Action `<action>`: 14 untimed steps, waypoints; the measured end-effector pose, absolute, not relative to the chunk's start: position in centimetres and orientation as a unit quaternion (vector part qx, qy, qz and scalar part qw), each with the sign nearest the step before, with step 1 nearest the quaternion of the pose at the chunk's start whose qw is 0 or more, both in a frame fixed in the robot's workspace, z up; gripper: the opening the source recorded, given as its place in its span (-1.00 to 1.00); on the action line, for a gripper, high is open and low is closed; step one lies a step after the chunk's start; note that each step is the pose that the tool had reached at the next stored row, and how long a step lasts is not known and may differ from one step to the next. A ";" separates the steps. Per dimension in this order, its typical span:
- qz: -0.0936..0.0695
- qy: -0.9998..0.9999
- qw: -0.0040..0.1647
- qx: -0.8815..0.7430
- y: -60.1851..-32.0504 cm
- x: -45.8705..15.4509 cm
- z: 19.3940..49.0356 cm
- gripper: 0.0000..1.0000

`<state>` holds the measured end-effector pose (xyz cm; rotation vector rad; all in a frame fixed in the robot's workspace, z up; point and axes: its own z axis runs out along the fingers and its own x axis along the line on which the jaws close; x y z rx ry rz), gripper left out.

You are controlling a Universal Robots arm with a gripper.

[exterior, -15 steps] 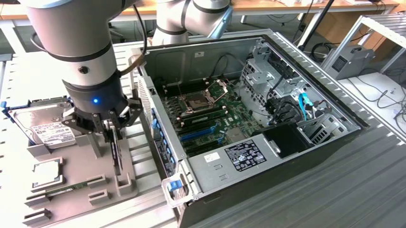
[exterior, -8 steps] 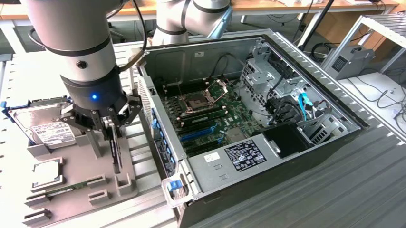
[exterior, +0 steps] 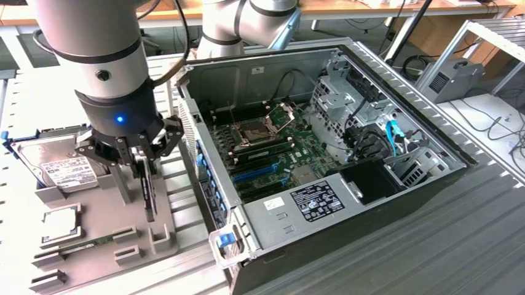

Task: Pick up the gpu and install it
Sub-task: 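Pick up the gpu and move the gpu toward the slot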

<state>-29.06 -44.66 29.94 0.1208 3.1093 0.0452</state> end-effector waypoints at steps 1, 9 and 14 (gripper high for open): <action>0.015 0.999 0.015 0.039 -44.7 -29.1 30.0 -0.43; 0.015 0.999 0.015 0.039 -44.6 -29.1 30.8 -0.43; 0.015 0.999 0.015 0.039 -44.6 -29.1 31.4 -0.43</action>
